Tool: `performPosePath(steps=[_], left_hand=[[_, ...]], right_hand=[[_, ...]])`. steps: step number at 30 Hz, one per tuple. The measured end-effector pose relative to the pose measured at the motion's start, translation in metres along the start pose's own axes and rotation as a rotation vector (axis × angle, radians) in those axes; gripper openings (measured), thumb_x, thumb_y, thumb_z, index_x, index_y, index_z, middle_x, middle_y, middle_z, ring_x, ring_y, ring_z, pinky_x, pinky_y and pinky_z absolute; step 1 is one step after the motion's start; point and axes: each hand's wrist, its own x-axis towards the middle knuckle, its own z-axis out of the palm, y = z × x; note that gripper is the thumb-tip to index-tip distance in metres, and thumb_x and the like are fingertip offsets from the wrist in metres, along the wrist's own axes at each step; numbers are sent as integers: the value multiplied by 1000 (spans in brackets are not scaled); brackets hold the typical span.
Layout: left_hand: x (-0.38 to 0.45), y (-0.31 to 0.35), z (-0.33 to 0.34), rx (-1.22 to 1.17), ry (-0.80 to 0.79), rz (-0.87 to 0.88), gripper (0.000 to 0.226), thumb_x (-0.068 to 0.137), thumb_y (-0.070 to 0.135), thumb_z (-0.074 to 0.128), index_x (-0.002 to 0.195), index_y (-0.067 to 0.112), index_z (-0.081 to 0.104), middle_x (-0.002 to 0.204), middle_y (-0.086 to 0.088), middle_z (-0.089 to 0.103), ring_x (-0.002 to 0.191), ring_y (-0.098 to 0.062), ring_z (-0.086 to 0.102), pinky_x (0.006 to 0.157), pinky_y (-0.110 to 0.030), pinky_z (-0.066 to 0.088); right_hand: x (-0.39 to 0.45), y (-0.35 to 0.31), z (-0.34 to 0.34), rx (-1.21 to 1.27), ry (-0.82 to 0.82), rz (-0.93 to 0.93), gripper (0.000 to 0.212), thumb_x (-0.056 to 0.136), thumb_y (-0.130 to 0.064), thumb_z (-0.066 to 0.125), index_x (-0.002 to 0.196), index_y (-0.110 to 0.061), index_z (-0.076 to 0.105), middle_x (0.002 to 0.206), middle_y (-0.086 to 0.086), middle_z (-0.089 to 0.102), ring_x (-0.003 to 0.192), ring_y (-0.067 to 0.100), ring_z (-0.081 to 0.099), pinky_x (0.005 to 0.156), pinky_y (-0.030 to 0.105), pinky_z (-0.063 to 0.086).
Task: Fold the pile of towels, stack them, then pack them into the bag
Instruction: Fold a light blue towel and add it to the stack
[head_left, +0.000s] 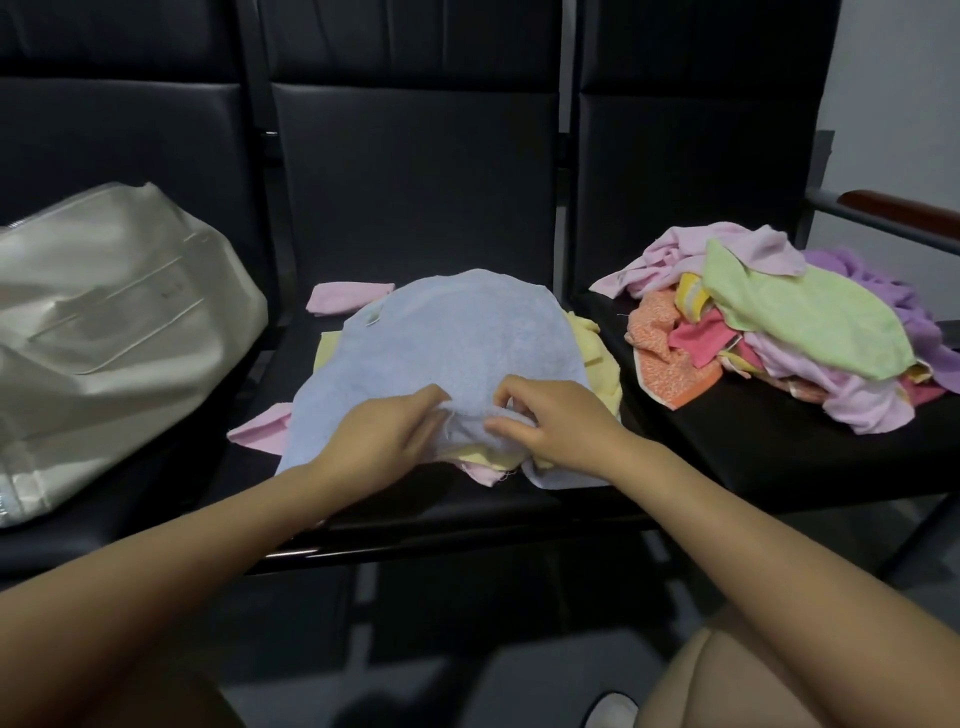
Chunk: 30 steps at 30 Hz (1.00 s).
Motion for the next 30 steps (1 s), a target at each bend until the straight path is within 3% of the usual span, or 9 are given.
performPosePath(steps=[4, 7, 12, 14, 17, 21, 24, 27, 30], left_hand=[[6, -6, -12, -14, 9, -33, 37, 92, 53, 28, 76, 25, 47, 58, 6, 52, 59, -16, 52, 59, -35, 40], [9, -9, -17, 27, 11, -28, 48, 91, 58, 27, 82, 22, 58, 67, 3, 62, 66, -17, 57, 65, -38, 46], [16, -4, -36, 61, 85, -13, 42, 86, 57, 43, 77, 21, 62, 59, 11, 51, 60, -11, 47, 54, -18, 31], [16, -7, -46, 165, 64, 35, 46, 84, 59, 40, 69, 18, 56, 56, 7, 48, 56, -16, 44, 50, -22, 30], [13, -26, -62, 236, 21, -11, 55, 77, 61, 28, 71, 16, 59, 68, 2, 60, 64, -22, 52, 55, -31, 39], [2, -53, -78, 10, 59, -163, 56, 71, 55, 32, 73, 9, 64, 73, -3, 58, 70, -24, 54, 61, -33, 40], [-9, -60, -82, -235, 11, -324, 64, 71, 67, 42, 68, 5, 59, 64, 0, 50, 61, -13, 42, 58, -27, 36], [-18, -56, -79, -375, -42, -419, 89, 68, 79, 49, 74, -9, 55, 64, 0, 40, 61, -11, 35, 56, -26, 30], [-23, -48, -75, -466, -11, -468, 75, 73, 71, 49, 74, -4, 56, 68, 1, 46, 63, -8, 40, 59, -25, 35]], right_hand=[[7, -1, 1, -136, -41, -42, 21, 94, -28, 56, 79, -14, 50, 83, -1, 51, 77, 18, 50, 62, 31, 31], [8, -3, 0, -101, -44, -4, 25, 94, -19, 50, 72, -13, 41, 76, 1, 45, 74, 23, 48, 62, 34, 31], [9, -4, -19, -16, 134, 40, 16, 98, -18, 45, 95, -8, 57, 77, 9, 60, 74, 28, 53, 66, 40, 40], [7, -3, -25, -42, 183, 4, 21, 99, -26, 44, 98, -12, 60, 80, 6, 64, 74, 27, 56, 66, 41, 44], [2, 4, -36, -44, 181, -9, 32, 89, -26, 37, 100, -13, 63, 88, 3, 67, 80, 23, 58, 68, 38, 45], [-4, 18, -51, 141, 241, 102, 24, 92, -4, 45, 99, -8, 67, 93, 2, 65, 87, 16, 55, 73, 31, 41], [-10, 26, -56, 264, 261, 239, 20, 96, -10, 49, 94, 0, 66, 89, 15, 63, 78, 17, 52, 64, 27, 37], [-16, 24, -56, 523, 287, 297, 21, 99, -12, 48, 103, -12, 69, 96, -1, 67, 85, 3, 56, 69, 12, 44], [-19, 21, -46, 656, 240, 361, 23, 99, -13, 48, 106, -18, 69, 105, 0, 68, 97, 13, 61, 81, 27, 47]])
